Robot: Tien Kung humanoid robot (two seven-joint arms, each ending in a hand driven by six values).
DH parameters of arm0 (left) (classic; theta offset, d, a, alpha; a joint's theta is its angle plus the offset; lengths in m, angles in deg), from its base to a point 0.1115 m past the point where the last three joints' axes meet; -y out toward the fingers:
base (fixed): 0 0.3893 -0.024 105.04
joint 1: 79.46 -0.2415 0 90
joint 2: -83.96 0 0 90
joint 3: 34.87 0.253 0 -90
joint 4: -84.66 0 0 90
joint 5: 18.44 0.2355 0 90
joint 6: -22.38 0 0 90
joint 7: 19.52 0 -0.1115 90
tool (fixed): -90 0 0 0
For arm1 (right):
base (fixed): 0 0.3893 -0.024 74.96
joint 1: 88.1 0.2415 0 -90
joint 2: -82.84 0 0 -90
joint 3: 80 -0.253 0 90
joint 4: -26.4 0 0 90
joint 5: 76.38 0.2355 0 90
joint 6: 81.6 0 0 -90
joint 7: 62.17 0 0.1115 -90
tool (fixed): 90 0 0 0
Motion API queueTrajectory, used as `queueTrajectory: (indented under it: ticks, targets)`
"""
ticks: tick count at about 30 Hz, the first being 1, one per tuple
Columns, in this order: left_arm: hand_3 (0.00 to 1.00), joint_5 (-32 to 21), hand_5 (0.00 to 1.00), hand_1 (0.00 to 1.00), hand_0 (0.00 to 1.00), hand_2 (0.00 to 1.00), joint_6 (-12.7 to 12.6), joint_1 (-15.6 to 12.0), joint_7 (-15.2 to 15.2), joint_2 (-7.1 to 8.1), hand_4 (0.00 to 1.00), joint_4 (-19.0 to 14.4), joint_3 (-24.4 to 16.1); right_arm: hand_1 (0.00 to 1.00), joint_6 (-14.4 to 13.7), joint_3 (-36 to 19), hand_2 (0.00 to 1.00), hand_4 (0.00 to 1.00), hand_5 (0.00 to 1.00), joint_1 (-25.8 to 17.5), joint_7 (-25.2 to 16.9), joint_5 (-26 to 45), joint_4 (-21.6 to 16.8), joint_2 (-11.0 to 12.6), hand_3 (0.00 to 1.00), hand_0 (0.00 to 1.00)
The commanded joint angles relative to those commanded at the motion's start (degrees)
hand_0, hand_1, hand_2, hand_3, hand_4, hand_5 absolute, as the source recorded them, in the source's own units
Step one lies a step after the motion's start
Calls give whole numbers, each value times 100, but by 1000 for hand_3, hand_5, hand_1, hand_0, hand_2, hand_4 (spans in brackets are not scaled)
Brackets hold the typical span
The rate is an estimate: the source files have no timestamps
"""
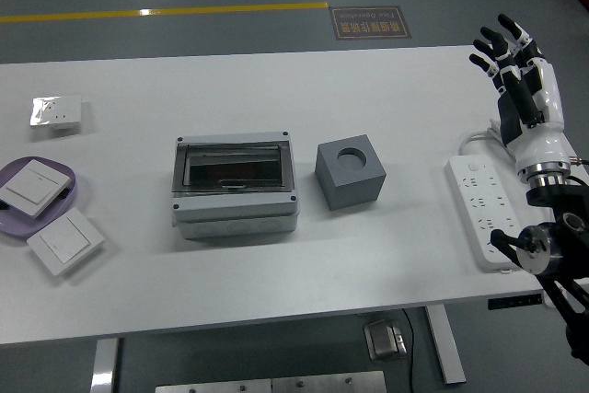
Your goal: Pick up the cylinder from the cube,place it in the box,flap close box
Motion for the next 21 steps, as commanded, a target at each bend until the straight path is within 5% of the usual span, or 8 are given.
queueTrajectory:
  ticks: [21]
  targets:
    - [620,-208,226,587,616,541,11,50,82,-12,694,-14,177,759,122,63,771,931,511,12,-6,63,-54,-24,759,790]
